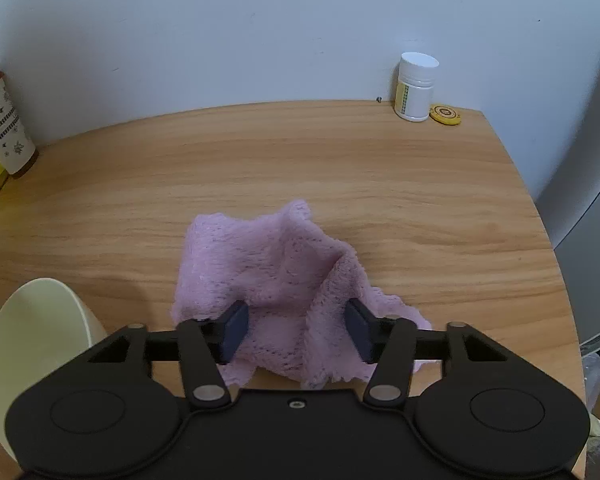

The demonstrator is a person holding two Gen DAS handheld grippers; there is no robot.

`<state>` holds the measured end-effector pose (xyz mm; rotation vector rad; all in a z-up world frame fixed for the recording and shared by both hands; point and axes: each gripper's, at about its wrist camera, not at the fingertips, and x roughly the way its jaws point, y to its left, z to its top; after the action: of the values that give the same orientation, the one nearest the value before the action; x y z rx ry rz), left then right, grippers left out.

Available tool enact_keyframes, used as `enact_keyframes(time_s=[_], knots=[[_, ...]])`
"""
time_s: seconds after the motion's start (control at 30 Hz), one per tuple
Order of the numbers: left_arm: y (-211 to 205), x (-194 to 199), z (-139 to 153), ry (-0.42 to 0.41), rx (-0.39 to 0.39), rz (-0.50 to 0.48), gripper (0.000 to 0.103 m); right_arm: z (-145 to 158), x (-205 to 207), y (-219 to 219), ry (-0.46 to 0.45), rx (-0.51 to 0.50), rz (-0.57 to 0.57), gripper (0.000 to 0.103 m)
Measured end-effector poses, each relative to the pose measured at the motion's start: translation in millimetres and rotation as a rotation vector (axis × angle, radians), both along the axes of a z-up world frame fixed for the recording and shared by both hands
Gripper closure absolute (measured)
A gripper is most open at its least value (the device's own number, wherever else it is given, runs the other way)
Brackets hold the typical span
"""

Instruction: Clean bowl

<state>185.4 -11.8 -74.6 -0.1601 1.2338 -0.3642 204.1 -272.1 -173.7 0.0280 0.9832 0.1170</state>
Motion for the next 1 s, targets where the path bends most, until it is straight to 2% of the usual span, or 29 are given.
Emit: enact_keyframes(time_s=[0.03, 0.1, 0.17, 0.27, 0.4, 0.53, 0.77, 0.9, 1.0], knots=[[-0.2, -0.9, 1.9, -0.004, 0.003, -0.005, 0.0, 0.8, -0.6, -0.3, -0.004, 0.0, -0.002, 0.025], [-2.1, -2.8, 6.0, -0.014, 0.013, -0.027, 0.0, 7.3, -7.3, -1.4, -0.015, -0.004, -0.012, 0.006], [-2.1, -5.8, 11.8, -0.028, 0.015, -0.041, 0.0, 16.3, -16.1, -2.1, -0.035, 0.0, -0.026, 0.0], [0.8, -11.3, 20.5, -0.035, 0.012, -0.049, 0.0, 27.4, -23.4, -2.2, -0.041, -0.004, -0.04, 0.0], [5.0, -20.7, 39.2, -0.057, 0.044, -0.049, 0.0, 68.9, -46.7, 2.0, -0.072, -0.021, -0.093, 0.0], [6.4, -33.8, 65.8, -0.104, 0.128, -0.029, 0.0, 111.8, -65.6, 6.7, -0.065, -0.031, -0.115, 0.0], [1.0, -66.0, 101.6, -0.113, 0.146, 0.067, 0.0, 188.9, -123.7, 9.8, -0.092, 0.092, -0.066, 0.0], [-14.2, -86.7, 107.4, -0.104, 0.187, 0.118, 0.0, 198.2, -140.2, 6.3, -0.043, 0.061, -0.074, 0.0], [-23.1, -100.1, 110.1, -0.108, 0.201, 0.131, 0.0, 205.0, -156.2, 2.2, -0.046, 0.039, -0.027, 0.0]])
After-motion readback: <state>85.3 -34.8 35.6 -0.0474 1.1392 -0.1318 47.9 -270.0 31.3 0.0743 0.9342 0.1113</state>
